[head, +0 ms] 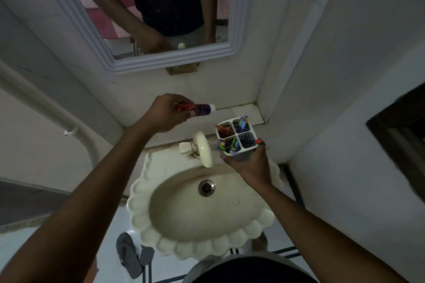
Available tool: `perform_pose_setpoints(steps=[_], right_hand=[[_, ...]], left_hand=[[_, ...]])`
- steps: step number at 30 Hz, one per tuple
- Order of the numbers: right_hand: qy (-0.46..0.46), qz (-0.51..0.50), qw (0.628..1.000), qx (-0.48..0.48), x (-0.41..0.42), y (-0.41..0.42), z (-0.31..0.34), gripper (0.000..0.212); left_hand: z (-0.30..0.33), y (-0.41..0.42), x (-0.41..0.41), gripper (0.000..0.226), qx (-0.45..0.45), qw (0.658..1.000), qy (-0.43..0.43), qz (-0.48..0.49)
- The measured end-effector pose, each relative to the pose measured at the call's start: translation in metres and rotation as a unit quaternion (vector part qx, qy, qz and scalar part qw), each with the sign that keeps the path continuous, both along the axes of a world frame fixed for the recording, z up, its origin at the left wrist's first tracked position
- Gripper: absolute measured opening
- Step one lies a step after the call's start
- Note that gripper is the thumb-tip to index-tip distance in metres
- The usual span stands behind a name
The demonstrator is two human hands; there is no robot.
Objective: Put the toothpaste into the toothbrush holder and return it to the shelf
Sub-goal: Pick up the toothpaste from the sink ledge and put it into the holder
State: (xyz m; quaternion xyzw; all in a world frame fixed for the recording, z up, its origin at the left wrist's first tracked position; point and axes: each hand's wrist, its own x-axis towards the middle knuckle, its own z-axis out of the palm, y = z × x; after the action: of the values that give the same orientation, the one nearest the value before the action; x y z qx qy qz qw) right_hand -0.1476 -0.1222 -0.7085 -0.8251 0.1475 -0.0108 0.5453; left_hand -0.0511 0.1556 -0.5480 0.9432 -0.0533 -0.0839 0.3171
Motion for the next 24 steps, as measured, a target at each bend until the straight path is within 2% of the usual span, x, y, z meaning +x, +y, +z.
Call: perform_pose_setpoints(steps=[3, 8, 19, 21, 24], right_hand=[[0.012, 0.02, 1.0, -0.003, 0.001, -0.012, -0.001, 0.12], [0.011, 0.04, 0.999, 0.012, 0.003, -0.021, 0.004, 0.118], [0.002, 0.073, 0.997, -0.029, 0.01, -0.03, 0.005, 0.121], [0.0, 0.078, 0.996, -0.037, 0.011, -0.032, 0.005, 0.122], [-0.01, 0.077, 0.997, -0.023, 0.011, -0.036, 0.002, 0.123]], left_hand=[[0.024, -0.048, -0.005, 0.031, 0.032, 0.996, -0.035, -0.071], [0.021, -0.11, -0.015, 0.028, 0.111, 0.976, -0.067, -0.173], [-0.003, -0.182, -0.007, 0.032, 0.273, 0.934, -0.036, -0.228], [-0.012, -0.182, -0.007, 0.028, 0.255, 0.941, -0.037, -0.219], [-0.02, -0.163, -0.009, 0.02, 0.145, 0.978, -0.039, -0.145]])
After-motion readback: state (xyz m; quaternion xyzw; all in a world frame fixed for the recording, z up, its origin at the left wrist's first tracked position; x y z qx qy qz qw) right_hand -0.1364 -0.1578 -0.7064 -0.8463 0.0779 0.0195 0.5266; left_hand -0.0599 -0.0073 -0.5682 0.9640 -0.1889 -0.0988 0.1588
